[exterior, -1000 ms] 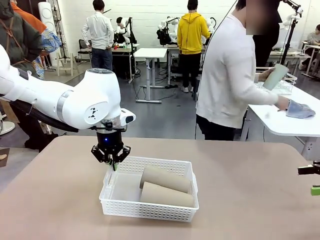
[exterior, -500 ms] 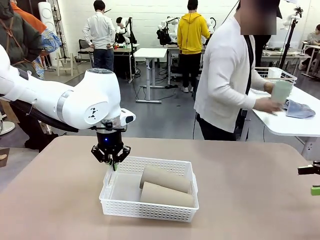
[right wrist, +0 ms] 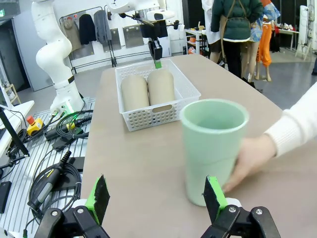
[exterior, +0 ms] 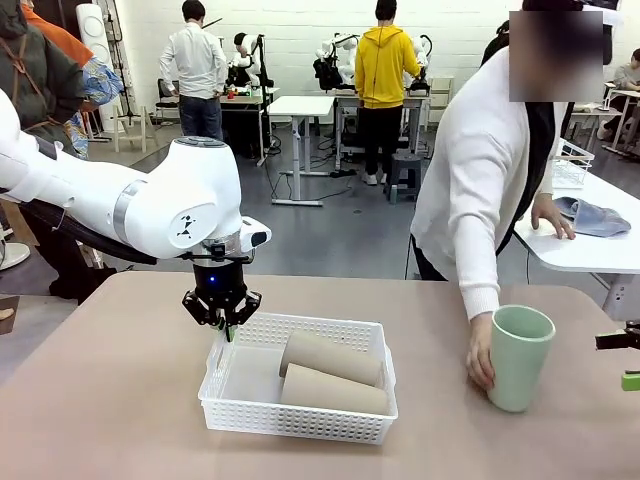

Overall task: Clean and organize the cups into the basket.
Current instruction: Pick up the Reusable plastic cup from the right side of the table and stack it inside the Organizing basket in the center of the table.

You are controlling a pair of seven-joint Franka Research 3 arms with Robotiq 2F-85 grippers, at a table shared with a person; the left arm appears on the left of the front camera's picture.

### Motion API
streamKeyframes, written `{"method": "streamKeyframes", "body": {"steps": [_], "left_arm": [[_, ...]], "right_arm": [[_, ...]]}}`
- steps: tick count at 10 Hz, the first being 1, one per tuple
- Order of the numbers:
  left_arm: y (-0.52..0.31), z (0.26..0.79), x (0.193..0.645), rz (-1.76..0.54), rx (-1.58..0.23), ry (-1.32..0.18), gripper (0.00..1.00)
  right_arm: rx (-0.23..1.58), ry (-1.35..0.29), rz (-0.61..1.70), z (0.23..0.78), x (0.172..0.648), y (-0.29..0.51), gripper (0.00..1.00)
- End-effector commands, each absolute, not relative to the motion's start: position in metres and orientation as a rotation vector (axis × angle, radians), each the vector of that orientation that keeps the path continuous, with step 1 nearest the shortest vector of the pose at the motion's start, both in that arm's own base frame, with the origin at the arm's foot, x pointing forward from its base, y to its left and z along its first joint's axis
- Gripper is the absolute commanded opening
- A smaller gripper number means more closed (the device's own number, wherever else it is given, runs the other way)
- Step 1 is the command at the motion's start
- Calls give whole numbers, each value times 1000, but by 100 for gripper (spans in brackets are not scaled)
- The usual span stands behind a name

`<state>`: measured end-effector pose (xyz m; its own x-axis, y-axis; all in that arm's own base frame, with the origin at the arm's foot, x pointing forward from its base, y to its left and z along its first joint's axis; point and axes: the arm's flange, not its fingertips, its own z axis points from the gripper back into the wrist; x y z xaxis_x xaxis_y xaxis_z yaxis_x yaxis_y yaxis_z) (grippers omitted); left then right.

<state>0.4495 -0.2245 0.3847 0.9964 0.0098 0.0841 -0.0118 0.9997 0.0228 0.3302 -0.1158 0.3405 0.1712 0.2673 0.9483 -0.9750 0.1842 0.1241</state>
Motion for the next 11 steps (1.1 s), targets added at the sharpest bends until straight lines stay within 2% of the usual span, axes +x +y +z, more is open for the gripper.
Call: {"method": "streamKeyframes", "body": {"steps": [1,5,11], "left_arm": [[-226,387,450,10,24,-91,0],[-226,387,450,10,24,-91,0],[-226,387,450,10,24,-91,0]], "right_arm": [[950,-969,1106,342,328,-117,100],[950,-968,1103,340,330,-116,100],[1033,-814,1135,259,364,-118,100]]}}
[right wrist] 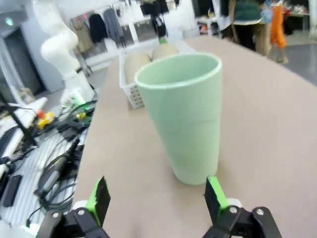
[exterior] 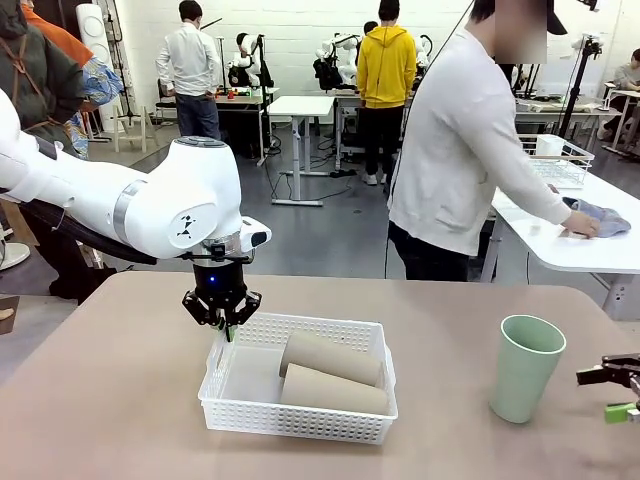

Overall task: Clean and organize the cups into the basket.
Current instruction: Pick up the Reusable plastic cup from the right side of the table and stack it inside the Organizing basket in the center of the table.

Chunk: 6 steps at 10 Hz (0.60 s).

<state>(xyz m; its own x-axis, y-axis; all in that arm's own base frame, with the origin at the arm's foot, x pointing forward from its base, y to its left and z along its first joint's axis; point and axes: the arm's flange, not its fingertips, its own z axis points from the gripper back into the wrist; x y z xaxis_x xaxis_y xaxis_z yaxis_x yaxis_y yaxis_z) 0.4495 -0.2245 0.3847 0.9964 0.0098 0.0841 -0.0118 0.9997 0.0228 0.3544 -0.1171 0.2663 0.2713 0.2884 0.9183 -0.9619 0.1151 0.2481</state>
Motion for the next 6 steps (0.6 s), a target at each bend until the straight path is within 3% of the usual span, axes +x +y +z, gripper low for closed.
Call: {"method": "streamKeyframes", "body": {"steps": [1,6], "left_arm": [[-226,387,450,10,24,-91,0],[-226,387,450,10,24,-91,0]], "right_arm": [[1029,-807,1145,251,367,-112,100],[941,-929,1193,236,386,-86,100]]}}
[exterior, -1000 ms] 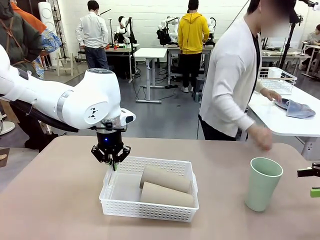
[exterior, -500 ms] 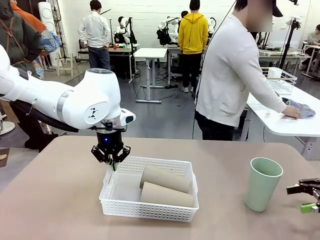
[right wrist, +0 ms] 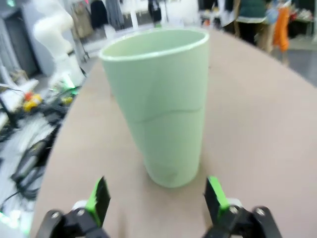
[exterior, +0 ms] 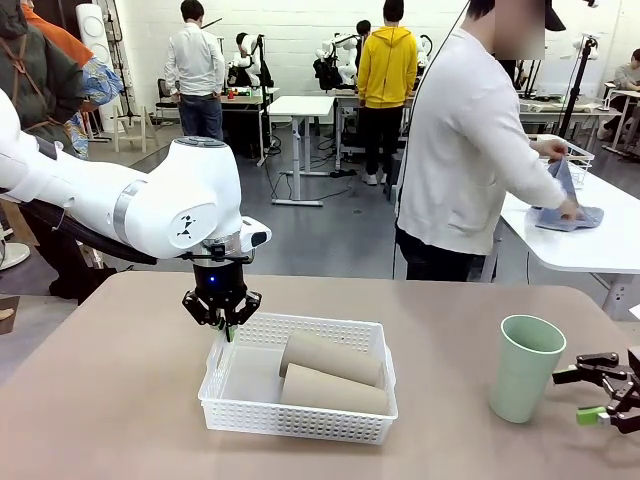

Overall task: Clean and organize the cups into the basket.
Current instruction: Pick up the Reusable plastic cup from the right side of the table and stack it inside the Organizing basket in the center of the table.

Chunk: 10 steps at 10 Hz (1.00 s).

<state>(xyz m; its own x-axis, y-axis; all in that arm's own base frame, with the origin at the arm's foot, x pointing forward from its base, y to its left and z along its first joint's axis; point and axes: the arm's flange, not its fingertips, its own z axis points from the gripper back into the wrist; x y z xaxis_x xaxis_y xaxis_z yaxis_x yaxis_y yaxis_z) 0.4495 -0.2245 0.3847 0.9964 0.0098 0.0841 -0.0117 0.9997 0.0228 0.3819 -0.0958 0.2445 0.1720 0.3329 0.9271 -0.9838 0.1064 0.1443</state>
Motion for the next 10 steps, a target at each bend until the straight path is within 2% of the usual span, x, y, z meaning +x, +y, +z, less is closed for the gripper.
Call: {"method": "streamKeyframes", "body": {"steps": [1,10], "left_arm": [[-226,387,450,10,24,-91,0],[-226,387,450,10,24,-91,0]], "right_arm": [[932,-949,1206,238,389,-83,100],[1011,-958,1253,250,403,-51,100]]}}
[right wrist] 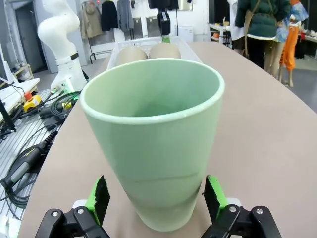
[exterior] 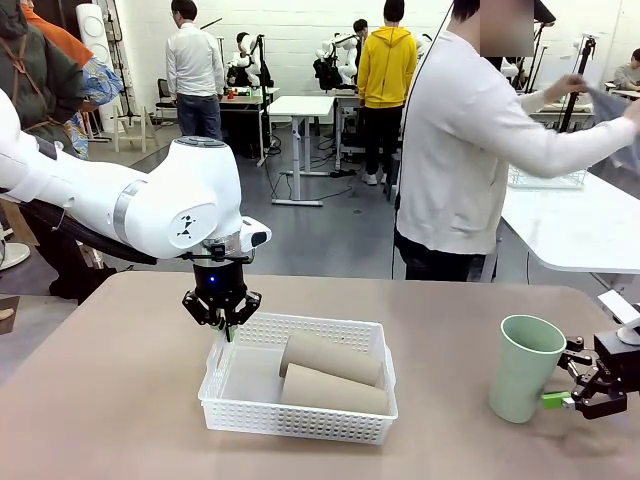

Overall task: Clean and organize the cups into the basket.
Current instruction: Pick up the Reusable plastic cup from the right side of the table and stack it inside the Organizing basket in the center of the table.

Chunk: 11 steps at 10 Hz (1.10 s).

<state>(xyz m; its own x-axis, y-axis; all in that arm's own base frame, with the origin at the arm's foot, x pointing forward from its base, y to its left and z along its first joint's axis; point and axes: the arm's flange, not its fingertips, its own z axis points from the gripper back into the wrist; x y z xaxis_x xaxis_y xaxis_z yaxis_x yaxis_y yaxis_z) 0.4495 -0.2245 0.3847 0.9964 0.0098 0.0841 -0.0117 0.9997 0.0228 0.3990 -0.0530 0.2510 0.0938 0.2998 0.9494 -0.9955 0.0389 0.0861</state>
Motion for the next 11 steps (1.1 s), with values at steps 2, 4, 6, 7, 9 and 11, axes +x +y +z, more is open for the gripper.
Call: {"method": "streamKeyframes", "body": {"steps": [2,4,6,7,9,11], "left_arm": [[-226,387,450,10,24,-91,0],[-226,387,450,10,24,-91,0],[-226,387,450,10,24,-91,0],[-226,387,450,10,24,-91,0],[-226,387,450,10,24,-91,0],[-226,387,450,10,24,-91,0]], "right_arm": [[1023,-954,1271,250,405,-42,100],[1035,-939,1299,248,407,-29,100],[1049,-940,1316,248,414,-18,100],[1058,-932,1319,248,416,-13,100],[1075,-936,1318,249,418,-8,100],[1086,-927,1336,248,416,-10,42]]}}
